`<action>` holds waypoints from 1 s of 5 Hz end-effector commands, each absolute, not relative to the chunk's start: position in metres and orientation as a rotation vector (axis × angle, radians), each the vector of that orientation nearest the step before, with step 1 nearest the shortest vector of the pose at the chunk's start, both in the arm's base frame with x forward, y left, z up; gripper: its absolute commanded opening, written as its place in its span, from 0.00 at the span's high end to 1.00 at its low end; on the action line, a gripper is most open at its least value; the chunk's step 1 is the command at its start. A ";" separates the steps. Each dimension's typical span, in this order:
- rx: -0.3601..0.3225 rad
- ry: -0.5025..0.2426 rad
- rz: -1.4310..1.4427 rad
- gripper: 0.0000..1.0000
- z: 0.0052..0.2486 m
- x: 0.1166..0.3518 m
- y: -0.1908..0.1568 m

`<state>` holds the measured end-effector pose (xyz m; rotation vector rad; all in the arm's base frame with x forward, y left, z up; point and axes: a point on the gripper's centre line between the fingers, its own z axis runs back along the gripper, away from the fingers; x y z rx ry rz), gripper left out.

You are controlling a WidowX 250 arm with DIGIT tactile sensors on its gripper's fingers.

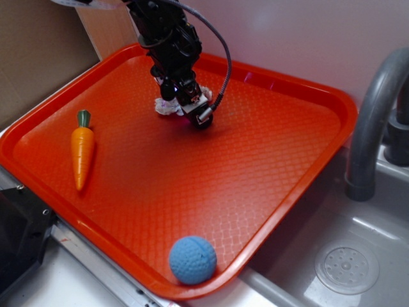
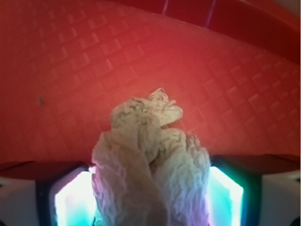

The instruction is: Grab the white paper.

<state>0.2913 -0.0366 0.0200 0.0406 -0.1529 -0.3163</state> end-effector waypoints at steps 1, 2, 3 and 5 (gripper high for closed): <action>0.038 -0.172 -0.340 1.00 0.025 0.290 -0.034; 0.057 -0.174 -0.339 1.00 0.026 0.293 -0.030; 0.082 -0.175 -0.325 1.00 0.029 0.296 -0.028; 0.081 -0.154 -0.269 1.00 0.065 0.291 -0.017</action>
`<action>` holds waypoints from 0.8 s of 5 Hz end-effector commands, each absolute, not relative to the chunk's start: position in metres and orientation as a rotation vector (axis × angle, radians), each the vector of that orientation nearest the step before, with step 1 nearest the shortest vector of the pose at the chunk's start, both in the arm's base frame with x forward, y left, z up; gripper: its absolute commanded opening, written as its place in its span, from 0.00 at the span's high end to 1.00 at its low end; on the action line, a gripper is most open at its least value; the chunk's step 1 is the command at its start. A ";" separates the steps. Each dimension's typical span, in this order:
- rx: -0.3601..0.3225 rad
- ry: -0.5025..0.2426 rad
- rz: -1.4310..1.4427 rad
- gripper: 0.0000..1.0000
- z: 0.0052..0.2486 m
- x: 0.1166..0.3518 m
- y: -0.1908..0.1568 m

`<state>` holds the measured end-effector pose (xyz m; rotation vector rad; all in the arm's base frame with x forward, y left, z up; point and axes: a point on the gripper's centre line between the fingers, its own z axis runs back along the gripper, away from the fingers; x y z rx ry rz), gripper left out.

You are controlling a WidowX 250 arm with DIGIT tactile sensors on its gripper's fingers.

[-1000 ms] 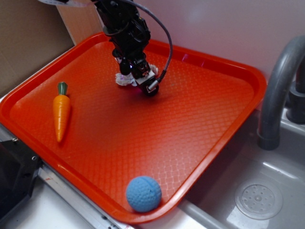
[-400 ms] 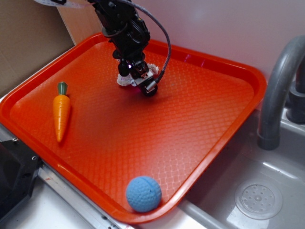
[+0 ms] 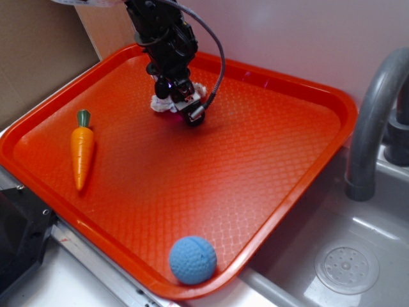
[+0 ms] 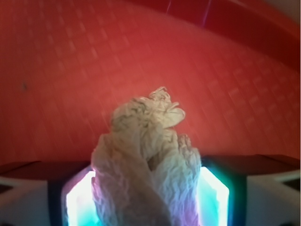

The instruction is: Grab the white paper.

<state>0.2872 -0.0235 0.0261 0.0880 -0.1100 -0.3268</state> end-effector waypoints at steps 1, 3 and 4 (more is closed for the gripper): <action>0.077 -0.116 -0.193 1.00 0.092 0.284 -0.011; -0.020 -0.019 -0.002 1.00 0.147 0.258 -0.005; -0.023 -0.043 0.031 1.00 0.165 0.240 -0.008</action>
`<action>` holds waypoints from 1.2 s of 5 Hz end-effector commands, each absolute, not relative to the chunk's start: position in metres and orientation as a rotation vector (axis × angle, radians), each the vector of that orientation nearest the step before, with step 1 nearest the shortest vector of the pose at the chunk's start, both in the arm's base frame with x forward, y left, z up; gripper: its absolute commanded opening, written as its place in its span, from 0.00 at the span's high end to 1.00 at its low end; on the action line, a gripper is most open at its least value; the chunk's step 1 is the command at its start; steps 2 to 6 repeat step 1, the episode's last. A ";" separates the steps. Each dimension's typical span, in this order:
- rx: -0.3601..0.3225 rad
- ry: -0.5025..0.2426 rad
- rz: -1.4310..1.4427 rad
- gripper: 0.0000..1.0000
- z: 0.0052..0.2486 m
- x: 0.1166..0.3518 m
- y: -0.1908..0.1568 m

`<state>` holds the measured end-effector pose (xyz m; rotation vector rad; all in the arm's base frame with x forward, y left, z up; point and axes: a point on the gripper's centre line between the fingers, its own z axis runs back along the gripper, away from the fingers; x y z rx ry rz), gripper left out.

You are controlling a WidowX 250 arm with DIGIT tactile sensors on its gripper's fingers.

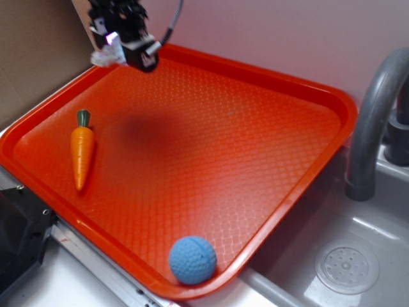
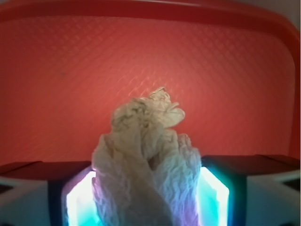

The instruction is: Grab the white paper.

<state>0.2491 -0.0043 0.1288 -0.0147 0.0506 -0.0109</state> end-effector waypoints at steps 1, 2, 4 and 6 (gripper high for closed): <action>0.007 -0.034 0.014 1.00 0.163 0.239 -0.012; 0.007 -0.034 0.014 1.00 0.163 0.239 -0.012; 0.007 -0.034 0.014 1.00 0.163 0.239 -0.012; 0.007 -0.034 0.014 1.00 0.163 0.239 -0.012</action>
